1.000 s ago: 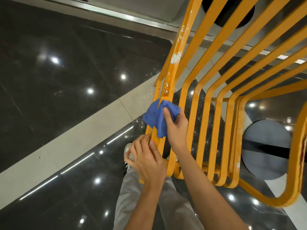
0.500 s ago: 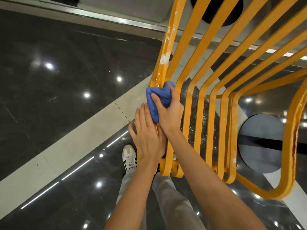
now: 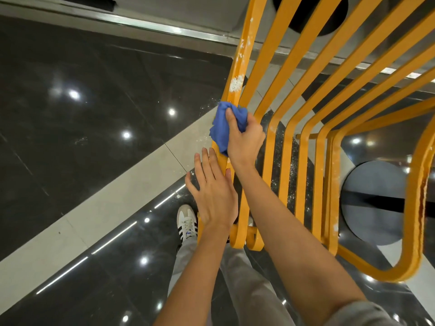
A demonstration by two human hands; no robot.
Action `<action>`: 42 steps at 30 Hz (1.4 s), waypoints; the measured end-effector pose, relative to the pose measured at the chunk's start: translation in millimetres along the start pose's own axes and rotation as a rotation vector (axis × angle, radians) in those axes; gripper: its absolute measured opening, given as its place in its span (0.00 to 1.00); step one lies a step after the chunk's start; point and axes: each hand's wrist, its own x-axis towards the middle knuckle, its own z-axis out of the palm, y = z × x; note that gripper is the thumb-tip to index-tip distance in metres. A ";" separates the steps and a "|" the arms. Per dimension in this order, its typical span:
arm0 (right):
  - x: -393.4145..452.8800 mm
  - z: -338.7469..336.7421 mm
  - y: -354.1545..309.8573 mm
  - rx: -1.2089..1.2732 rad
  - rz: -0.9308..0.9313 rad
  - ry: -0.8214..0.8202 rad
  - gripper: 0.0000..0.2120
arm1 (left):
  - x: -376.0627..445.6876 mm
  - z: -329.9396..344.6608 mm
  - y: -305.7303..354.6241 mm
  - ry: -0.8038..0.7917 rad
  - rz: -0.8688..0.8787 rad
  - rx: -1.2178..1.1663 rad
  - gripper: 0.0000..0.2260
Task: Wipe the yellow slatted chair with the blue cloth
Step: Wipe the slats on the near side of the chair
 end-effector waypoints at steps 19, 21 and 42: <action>-3.8 -0.6 2.1 0.101 0.007 -0.066 0.10 | 0.6 -1.1 -1.4 -0.014 -0.010 -0.089 0.25; 14.7 4.9 -3.8 0.121 0.027 -0.027 0.13 | 0.7 -0.4 -1.8 -0.023 -0.005 -0.090 0.25; 5.5 -12.3 6.9 0.517 0.426 -0.246 0.07 | 2.6 -8.3 0.5 -0.085 -0.016 -0.079 0.26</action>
